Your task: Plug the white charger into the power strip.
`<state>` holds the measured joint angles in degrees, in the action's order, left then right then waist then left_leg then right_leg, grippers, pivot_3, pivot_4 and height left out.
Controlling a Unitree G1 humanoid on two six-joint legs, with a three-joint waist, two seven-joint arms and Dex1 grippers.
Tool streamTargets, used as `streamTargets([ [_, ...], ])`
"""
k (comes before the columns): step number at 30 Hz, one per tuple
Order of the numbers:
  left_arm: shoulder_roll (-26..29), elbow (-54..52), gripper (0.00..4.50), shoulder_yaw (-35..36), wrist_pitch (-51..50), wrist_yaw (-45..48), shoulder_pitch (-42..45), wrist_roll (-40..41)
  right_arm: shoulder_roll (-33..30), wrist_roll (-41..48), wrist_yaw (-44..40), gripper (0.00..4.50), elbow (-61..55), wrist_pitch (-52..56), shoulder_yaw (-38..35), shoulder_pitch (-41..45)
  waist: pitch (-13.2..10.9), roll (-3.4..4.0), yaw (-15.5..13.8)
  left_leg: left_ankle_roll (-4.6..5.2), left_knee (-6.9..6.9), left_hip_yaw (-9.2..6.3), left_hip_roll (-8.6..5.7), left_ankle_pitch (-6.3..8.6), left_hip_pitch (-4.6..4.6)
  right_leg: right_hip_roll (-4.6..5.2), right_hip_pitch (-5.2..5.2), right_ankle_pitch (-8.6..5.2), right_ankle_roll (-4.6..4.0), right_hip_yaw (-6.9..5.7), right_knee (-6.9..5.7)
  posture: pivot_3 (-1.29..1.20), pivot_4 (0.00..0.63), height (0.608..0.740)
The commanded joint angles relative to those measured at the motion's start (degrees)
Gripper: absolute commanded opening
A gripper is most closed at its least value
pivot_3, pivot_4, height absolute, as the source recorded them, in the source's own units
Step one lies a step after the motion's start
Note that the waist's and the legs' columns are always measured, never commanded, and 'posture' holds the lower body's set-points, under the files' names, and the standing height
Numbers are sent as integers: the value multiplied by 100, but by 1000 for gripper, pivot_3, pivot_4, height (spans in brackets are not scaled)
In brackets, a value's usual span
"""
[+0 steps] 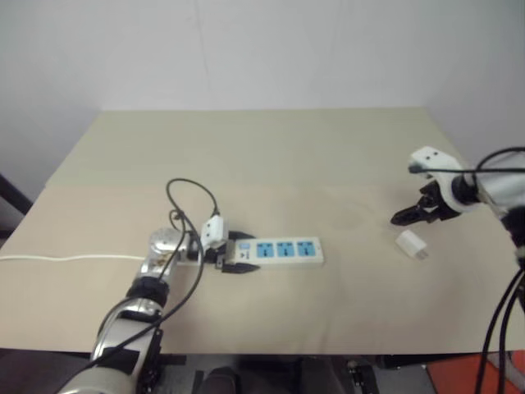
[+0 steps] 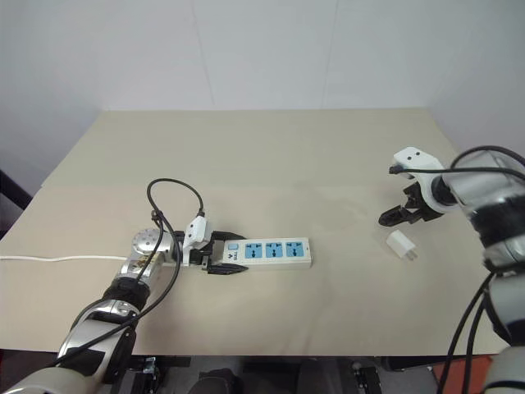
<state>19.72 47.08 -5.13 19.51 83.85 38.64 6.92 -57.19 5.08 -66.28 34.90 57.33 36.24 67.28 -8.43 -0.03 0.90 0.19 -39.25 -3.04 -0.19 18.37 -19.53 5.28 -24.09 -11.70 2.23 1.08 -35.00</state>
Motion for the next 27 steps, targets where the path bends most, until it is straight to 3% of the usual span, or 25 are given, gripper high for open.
streamTargets([
  [1, -35, 15, 3298, -231, -105, 65, -98, -99, 284, -673, -457, 4500, 1002, -454, 247, 459, 2, 3, -3, 0, 0, -1, 0, 0, 0, 0, 0, 0, 0, 0, -3, 0, 150, 740],
  [8, -2, -156, 3298, -260, -164, 21, -213, -73, 831, -1471, -1030, 4500, 2159, -936, 402, 666, 9, 14, 0, -3, 1, -1, -1, -2, -4, 1, -4, 0, 0, -5, -2, 0, 150, 740],
  [27, 130, -403, 3298, -275, -293, -49, -362, -42, 1308, -2025, -958, 4500, 2895, -1210, -267, 383, 13, 21, 45, -7, 1, -1, -1, -4, -1, 1, -3, 0, 0, -4, -6, 0, 150, 740],
])
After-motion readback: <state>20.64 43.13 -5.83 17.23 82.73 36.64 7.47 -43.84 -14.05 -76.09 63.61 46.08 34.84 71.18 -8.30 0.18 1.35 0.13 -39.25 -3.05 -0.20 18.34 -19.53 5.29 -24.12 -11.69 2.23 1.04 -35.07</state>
